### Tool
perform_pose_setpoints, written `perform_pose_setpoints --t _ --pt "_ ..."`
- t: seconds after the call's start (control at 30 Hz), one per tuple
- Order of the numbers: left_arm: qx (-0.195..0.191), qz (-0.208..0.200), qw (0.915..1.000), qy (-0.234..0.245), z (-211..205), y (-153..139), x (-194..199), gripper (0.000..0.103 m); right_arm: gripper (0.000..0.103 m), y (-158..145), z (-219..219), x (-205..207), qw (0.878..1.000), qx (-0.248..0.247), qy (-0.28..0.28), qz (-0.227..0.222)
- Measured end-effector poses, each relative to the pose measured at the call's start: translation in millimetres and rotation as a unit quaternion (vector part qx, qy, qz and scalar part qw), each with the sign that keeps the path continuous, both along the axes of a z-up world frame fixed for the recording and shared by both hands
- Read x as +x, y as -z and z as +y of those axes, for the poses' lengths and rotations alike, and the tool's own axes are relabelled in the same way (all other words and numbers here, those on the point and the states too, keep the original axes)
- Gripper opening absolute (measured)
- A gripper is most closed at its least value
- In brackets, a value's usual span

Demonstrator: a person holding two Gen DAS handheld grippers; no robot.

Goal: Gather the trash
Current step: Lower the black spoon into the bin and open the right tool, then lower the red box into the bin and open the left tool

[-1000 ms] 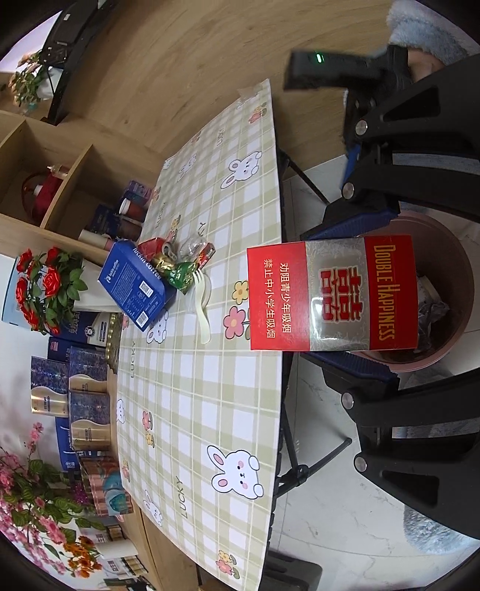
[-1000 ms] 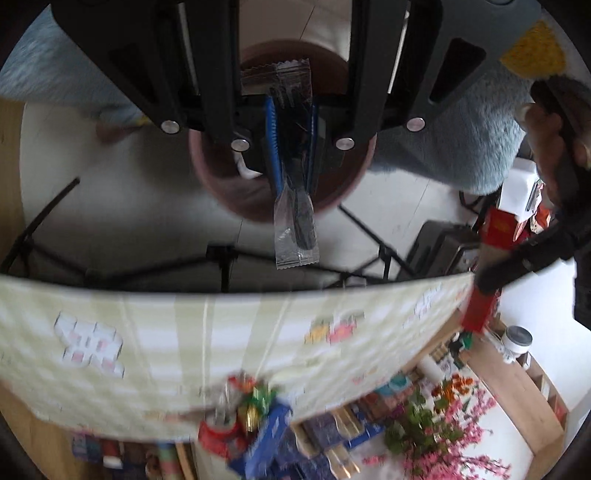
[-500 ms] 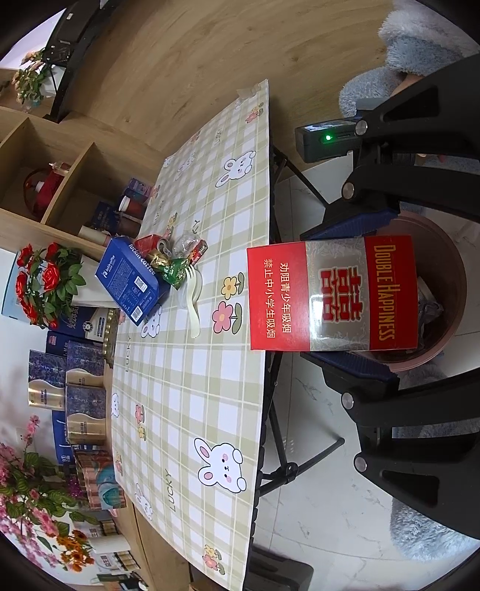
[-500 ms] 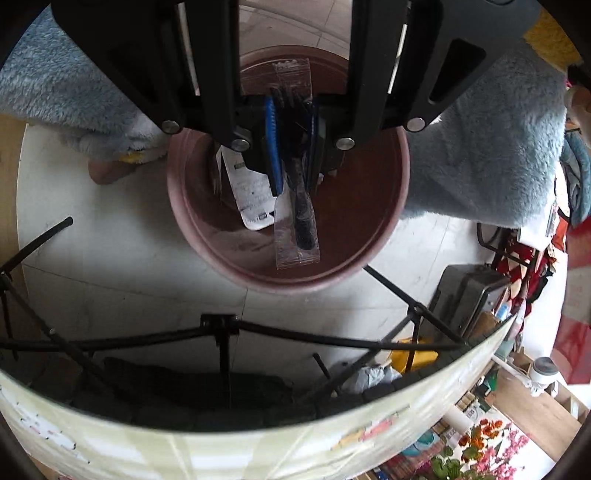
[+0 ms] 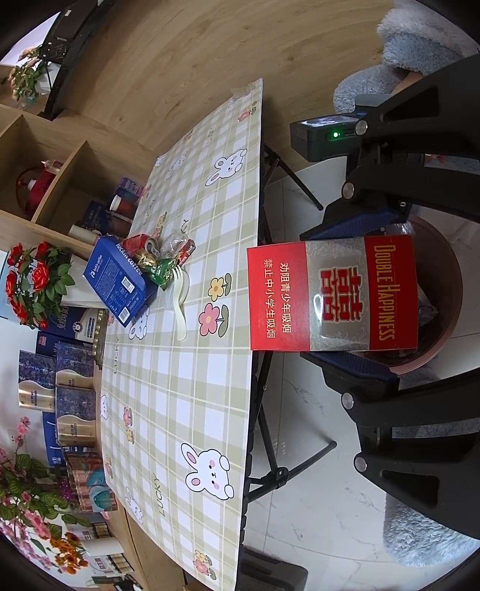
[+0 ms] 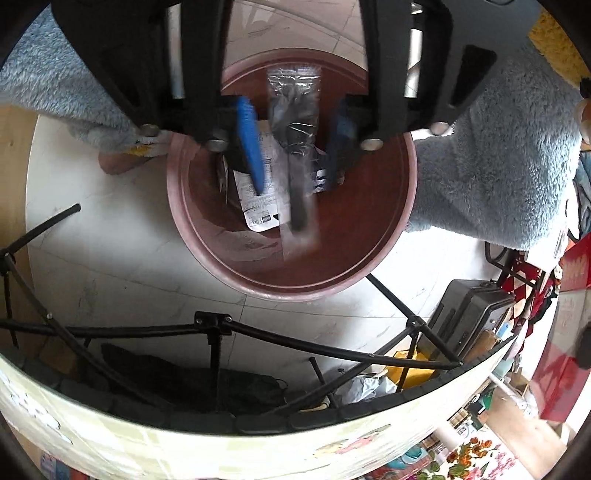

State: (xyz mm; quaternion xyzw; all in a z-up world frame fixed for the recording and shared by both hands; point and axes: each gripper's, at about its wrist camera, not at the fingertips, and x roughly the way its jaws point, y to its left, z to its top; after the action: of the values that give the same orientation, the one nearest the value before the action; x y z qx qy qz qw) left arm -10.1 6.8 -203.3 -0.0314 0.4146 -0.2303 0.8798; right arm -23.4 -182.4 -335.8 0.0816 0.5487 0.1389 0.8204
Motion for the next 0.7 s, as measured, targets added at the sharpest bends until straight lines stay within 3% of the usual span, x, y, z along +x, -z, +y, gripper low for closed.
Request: perform_pose_setpoints --t 0.03,0.1,0.2,0.47,0.57,0.7 --pt "0.000 0.001 1.0000 -0.001 0 0 0 0.054 0.058 -2 0 0 1.000 -0.002 0.000 -0.005" --pt "-0.002 0.002 1.0000 -0.003 2 1 0 0.054 0.080 -10 0 -2 1.000 -0.004 0.002 -0.023" --pt "-0.004 0.006 0.9999 -0.007 4 2 1 0.054 0.095 -27 -7 -6 0.998 -0.005 0.021 -0.060" --pt "0.011 0.000 0.9999 0.004 -3 5 1 0.054 0.097 -69 -42 -16 0.980 -0.071 0.102 -0.158" --pt "0.028 -0.019 0.9989 0.031 -10 4 3 0.054 0.097 -87 -58 -22 0.967 -0.094 0.118 -0.203" --pt "0.057 -0.042 0.9931 0.093 -24 16 9 0.054 0.097 -93 -78 -27 0.959 -0.110 0.132 -0.226"
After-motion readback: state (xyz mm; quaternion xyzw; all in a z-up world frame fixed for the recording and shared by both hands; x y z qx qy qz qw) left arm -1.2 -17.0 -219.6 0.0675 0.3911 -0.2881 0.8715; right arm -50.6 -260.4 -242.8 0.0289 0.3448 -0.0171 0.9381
